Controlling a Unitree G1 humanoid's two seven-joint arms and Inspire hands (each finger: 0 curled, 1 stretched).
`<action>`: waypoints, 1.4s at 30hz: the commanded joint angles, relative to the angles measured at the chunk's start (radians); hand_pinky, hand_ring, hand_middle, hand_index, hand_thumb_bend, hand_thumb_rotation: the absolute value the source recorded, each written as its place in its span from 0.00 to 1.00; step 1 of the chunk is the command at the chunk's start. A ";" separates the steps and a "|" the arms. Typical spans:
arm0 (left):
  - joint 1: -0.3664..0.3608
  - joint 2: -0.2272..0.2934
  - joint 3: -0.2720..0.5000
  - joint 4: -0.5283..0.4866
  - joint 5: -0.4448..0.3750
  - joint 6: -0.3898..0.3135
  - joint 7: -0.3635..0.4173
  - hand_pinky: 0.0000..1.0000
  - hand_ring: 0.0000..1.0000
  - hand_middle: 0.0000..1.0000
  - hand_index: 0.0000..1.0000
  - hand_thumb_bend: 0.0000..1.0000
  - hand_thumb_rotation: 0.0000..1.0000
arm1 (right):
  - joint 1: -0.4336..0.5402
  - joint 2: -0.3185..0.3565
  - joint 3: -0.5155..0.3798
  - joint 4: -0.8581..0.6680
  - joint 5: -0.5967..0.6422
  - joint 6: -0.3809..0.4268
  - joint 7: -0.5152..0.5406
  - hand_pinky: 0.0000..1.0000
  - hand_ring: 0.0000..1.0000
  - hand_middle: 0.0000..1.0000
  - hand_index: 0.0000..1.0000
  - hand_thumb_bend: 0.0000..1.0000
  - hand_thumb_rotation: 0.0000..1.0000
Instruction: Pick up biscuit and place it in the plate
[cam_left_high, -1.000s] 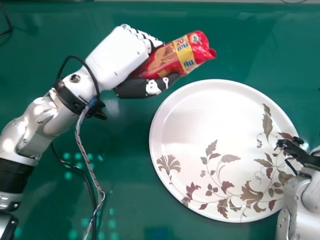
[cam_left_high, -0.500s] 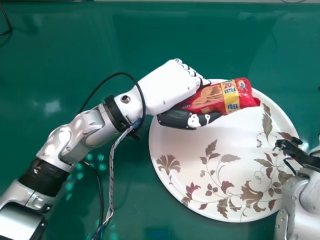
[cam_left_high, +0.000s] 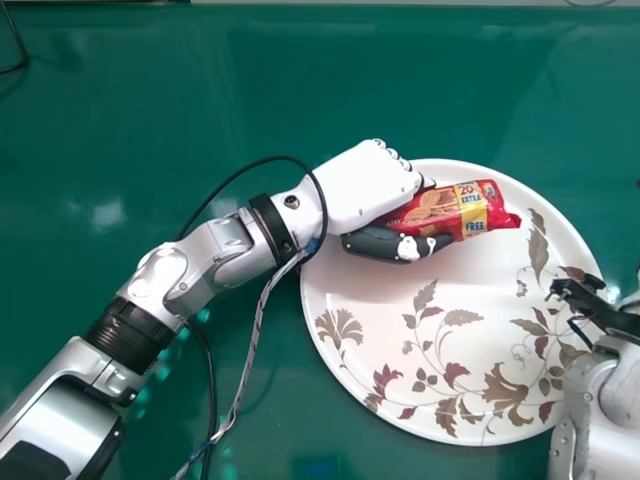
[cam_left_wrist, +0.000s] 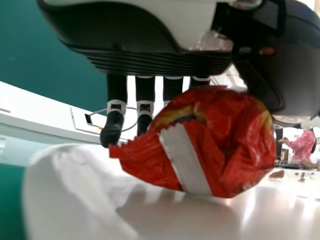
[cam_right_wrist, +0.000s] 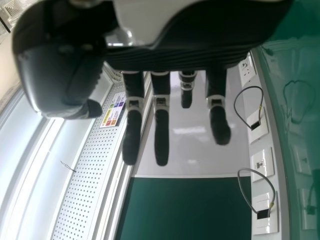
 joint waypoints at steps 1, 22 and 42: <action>0.008 -0.012 -0.029 0.027 0.003 0.000 0.006 0.18 0.37 0.42 0.52 0.48 0.00 | 0.017 0.002 -0.005 -0.011 -0.001 -0.004 -0.003 0.17 0.43 0.48 0.32 0.52 0.00; -0.023 -0.008 0.004 0.139 -0.124 -0.194 0.115 0.56 0.74 0.82 0.88 0.72 0.59 | 0.006 0.008 0.005 -0.005 -0.003 -0.004 -0.008 0.20 0.43 0.48 0.32 0.52 0.00; -0.045 0.029 0.010 0.141 -0.048 -0.199 0.252 0.97 1.00 1.00 1.00 1.00 1.00 | -0.006 -0.002 0.003 0.012 -0.002 -0.010 -0.012 0.18 0.42 0.49 0.32 0.52 0.00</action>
